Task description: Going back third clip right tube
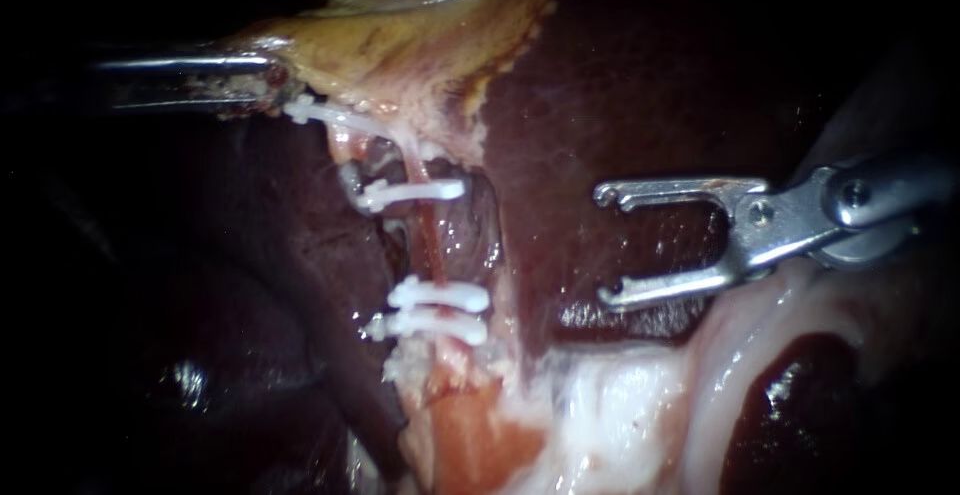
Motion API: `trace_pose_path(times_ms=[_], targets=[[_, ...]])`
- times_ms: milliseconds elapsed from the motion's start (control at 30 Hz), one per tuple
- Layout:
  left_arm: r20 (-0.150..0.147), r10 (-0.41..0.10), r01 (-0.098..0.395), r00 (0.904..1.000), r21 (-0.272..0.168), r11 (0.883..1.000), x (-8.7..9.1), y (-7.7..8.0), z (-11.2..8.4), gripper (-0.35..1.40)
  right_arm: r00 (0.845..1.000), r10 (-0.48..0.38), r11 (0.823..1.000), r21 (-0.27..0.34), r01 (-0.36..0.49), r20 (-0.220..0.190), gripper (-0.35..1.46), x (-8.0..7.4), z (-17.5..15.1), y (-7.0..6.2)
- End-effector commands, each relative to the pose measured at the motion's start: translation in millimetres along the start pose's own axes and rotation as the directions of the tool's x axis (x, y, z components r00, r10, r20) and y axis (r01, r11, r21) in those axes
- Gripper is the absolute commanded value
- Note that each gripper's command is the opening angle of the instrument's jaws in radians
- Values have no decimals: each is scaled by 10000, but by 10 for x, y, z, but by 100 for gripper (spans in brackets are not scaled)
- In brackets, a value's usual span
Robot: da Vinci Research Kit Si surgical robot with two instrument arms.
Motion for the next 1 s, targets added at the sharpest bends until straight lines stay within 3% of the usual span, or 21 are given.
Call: trace_pose_path(times_ms=[33,233,700,1000], targets=[[-5,13,-13,10000,8,10000,-1,0,1,-35,10000,-9,10000,16,9,14,50,-1,-1,0],[-22,58,-58,10000,28,10000,-9,-2,10,-35,10000,-20,10000,31,20,11,50,-3,-4,-1],[95,338,-336,9994,-189,9993,-44,-13,60,-35,10000,-38,10000,41,38,10,50,-3,-5,-5],[133,294,-291,9995,-225,9993,-46,-13,66,-35,10000,-40,10000,42,40,9,50,-3,-6,-6]])
